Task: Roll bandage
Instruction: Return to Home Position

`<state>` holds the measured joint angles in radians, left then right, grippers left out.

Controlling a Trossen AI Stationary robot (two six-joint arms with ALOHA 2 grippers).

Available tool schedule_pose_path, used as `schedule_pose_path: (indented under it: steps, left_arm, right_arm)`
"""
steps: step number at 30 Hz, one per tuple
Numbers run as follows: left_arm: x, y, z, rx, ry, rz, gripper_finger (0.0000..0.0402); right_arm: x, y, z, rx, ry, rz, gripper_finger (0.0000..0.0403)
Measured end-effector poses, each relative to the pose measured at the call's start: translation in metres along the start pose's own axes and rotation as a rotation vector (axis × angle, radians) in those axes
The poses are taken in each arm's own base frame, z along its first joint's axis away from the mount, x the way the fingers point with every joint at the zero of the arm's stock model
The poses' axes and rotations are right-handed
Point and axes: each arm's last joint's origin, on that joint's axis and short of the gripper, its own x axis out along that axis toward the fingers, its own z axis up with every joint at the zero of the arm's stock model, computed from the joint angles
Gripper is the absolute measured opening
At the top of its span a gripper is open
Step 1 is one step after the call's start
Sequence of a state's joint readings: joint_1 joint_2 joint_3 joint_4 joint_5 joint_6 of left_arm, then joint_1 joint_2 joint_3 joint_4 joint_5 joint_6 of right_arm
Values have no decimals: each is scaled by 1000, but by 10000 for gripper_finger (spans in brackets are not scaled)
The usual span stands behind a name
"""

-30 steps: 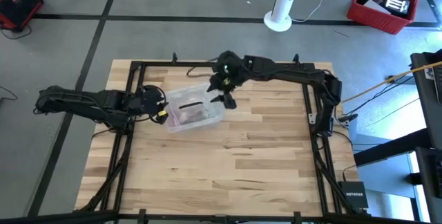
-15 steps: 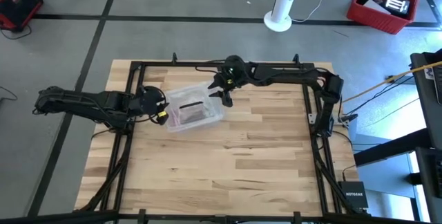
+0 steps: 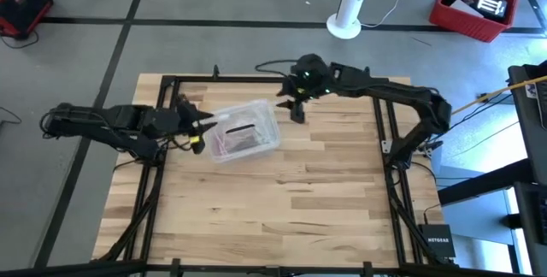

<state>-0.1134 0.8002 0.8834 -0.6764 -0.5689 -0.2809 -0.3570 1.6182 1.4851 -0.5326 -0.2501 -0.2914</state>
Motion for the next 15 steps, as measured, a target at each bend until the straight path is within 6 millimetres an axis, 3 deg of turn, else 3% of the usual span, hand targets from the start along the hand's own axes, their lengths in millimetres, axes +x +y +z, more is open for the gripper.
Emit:
schedule_pose_path:
  steps: [3, 7, 12, 15]
  left_arm:
    - [-2, -12, -1, 61, -62, -95, 101]
    - [1, -26, -15, 123, -118, -203, 49]
    - [-1, -28, -32, 86, -189, -314, 4]
    - [-5, -25, -42, 53, -246, -350, 8]
  right_arm:
    - [-24, 17, -1, 0, 37, -46, 154]
    - [-50, 39, -18, 15, -36, -52, 95]
    - [-69, 53, -64, 90, -179, -67, 12]
    - [-77, 62, -92, 133, -260, -83, 13]
